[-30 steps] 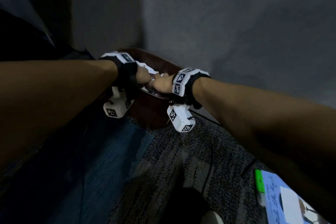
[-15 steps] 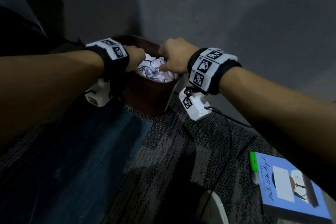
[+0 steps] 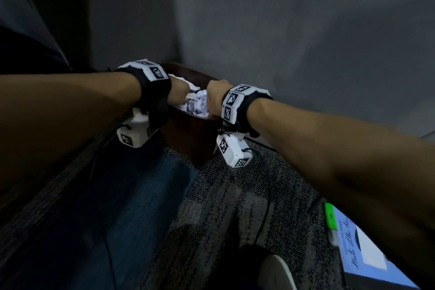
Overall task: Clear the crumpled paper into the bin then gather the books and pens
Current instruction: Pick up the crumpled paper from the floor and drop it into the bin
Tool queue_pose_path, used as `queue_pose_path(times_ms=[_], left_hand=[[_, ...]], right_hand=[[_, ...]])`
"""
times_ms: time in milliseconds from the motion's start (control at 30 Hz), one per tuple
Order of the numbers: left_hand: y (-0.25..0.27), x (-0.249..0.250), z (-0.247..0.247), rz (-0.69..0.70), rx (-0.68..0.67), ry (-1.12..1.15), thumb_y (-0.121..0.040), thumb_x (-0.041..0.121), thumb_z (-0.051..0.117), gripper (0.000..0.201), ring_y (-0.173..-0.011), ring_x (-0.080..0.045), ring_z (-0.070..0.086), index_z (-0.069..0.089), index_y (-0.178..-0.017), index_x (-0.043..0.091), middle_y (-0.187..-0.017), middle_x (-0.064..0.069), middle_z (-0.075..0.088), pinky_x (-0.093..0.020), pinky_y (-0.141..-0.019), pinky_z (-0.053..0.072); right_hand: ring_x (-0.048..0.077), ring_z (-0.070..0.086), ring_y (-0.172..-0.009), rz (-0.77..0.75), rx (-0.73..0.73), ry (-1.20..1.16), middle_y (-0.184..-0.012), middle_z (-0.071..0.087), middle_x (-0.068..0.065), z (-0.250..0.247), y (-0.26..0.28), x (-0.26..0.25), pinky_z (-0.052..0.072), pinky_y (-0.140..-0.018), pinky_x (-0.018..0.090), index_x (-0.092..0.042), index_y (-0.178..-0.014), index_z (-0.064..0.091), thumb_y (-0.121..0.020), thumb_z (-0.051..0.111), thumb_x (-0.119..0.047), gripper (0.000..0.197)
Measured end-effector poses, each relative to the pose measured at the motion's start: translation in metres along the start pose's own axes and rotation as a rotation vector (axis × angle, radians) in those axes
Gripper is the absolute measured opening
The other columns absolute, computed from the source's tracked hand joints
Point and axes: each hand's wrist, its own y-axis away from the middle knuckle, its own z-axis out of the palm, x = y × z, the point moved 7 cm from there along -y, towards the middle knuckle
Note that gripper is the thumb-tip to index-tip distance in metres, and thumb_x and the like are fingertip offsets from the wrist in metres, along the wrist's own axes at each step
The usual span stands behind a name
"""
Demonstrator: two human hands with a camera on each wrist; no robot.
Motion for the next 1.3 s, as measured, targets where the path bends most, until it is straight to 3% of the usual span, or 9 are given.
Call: queue_pose_path(times_ms=[233, 333, 433, 567, 700, 833, 1000, 1133, 1300], left_hand=[[0.022, 0.001, -0.011, -0.101, 0.040, -0.256, -0.090, 0.037, 0.061, 0.088, -0.135, -0.036, 0.039, 0.006, -0.151, 0.007, -0.150, -0.016, 0.033, -0.046, -0.105, 0.034], [0.037, 0.004, -0.022, -0.143, 0.091, -0.213, -0.099, 0.025, 0.044, 0.074, -0.135, -0.042, 0.034, -0.007, -0.152, 0.014, -0.154, -0.020, 0.021, -0.051, -0.107, 0.030], [0.054, 0.014, -0.049, -0.053, 0.203, -0.192, -0.098, 0.031, 0.045, 0.072, -0.124, -0.040, 0.048, -0.002, -0.153, 0.025, -0.151, -0.019, 0.023, -0.048, -0.095, 0.042], [0.061, 0.068, -0.067, 0.269, 0.353, 0.081, -0.083, 0.019, 0.062, 0.061, -0.113, -0.035, 0.055, 0.035, -0.138, 0.020, -0.133, -0.012, 0.043, -0.043, -0.089, 0.047], [0.059, 0.158, -0.074, 0.484, 0.418, 0.326, -0.081, 0.005, 0.048, 0.049, -0.119, -0.031, 0.053, 0.051, -0.128, 0.016, -0.130, -0.010, 0.054, -0.042, -0.099, 0.043], [0.067, 0.274, -0.084, 0.636, 0.276, 0.476, -0.081, -0.004, 0.042, 0.040, -0.105, -0.024, 0.063, 0.065, -0.109, 0.012, -0.107, -0.005, 0.070, -0.027, -0.092, 0.046], [0.094, 0.425, -0.061, 0.797, 0.063, 0.230, -0.089, 0.008, 0.050, 0.030, -0.111, -0.023, 0.060, 0.064, -0.115, 0.016, -0.116, -0.003, 0.066, -0.022, -0.085, 0.041], [0.110, 0.533, -0.007, 0.921, -0.018, 0.035, -0.090, 0.007, 0.045, 0.034, -0.114, -0.023, 0.057, 0.061, -0.119, 0.018, -0.124, -0.002, 0.061, -0.022, -0.091, 0.040], [0.133, 0.653, 0.068, 1.013, -0.145, -0.049, -0.092, 0.011, 0.045, 0.028, -0.106, -0.024, 0.055, 0.057, -0.116, 0.019, -0.120, -0.004, 0.058, -0.026, -0.085, 0.040]], right_hand=[[0.029, 0.064, -0.092, -0.016, 0.127, -0.073, -0.119, 0.056, 0.015, -0.025, 0.020, 0.010, 0.051, -0.072, 0.029, -0.007, -0.108, 0.063, -0.070, 0.085, -0.017, 0.045], [0.024, 0.060, -0.086, -0.036, 0.196, -0.152, -0.116, 0.058, 0.012, -0.032, 0.024, 0.016, 0.050, -0.074, 0.027, -0.012, -0.108, 0.065, -0.074, 0.080, -0.014, 0.037], [0.023, 0.062, -0.095, -0.052, 0.253, -0.245, -0.117, 0.059, 0.009, -0.039, 0.038, 0.025, 0.051, -0.082, 0.027, -0.017, -0.109, 0.065, -0.079, 0.074, -0.016, 0.032], [0.024, 0.062, -0.107, -0.014, 0.260, -0.261, -0.116, 0.064, 0.010, -0.045, 0.075, 0.062, 0.048, -0.096, 0.030, -0.018, -0.111, 0.066, -0.083, 0.068, -0.019, 0.028], [0.020, 0.063, -0.108, 0.153, 0.130, -0.185, -0.111, 0.069, 0.006, -0.037, 0.162, 0.149, 0.043, -0.088, 0.021, -0.019, -0.111, 0.069, -0.089, 0.063, -0.021, 0.023], [0.018, 0.064, -0.101, 0.489, 0.034, -0.187, -0.107, 0.071, 0.003, -0.019, 0.299, 0.263, 0.041, -0.084, 0.019, -0.016, -0.113, 0.070, -0.090, 0.062, -0.021, 0.024], [0.025, 0.066, -0.087, 0.856, 0.003, -0.232, -0.092, 0.071, 0.007, 0.034, 0.460, 0.372, 0.052, -0.088, 0.033, -0.013, -0.104, 0.072, -0.089, 0.058, -0.020, 0.021], [0.026, 0.064, -0.082, 1.089, -0.003, -0.295, -0.096, 0.072, 0.013, 0.110, 0.565, 0.427, 0.049, -0.078, 0.030, -0.010, -0.095, 0.071, -0.086, 0.054, -0.021, 0.022], [0.037, 0.064, -0.100, 1.409, 0.141, -0.424, -0.109, 0.069, 0.019, 0.235, 0.677, 0.484, 0.049, -0.081, 0.036, -0.001, -0.105, 0.069, -0.092, 0.051, -0.017, 0.027]])
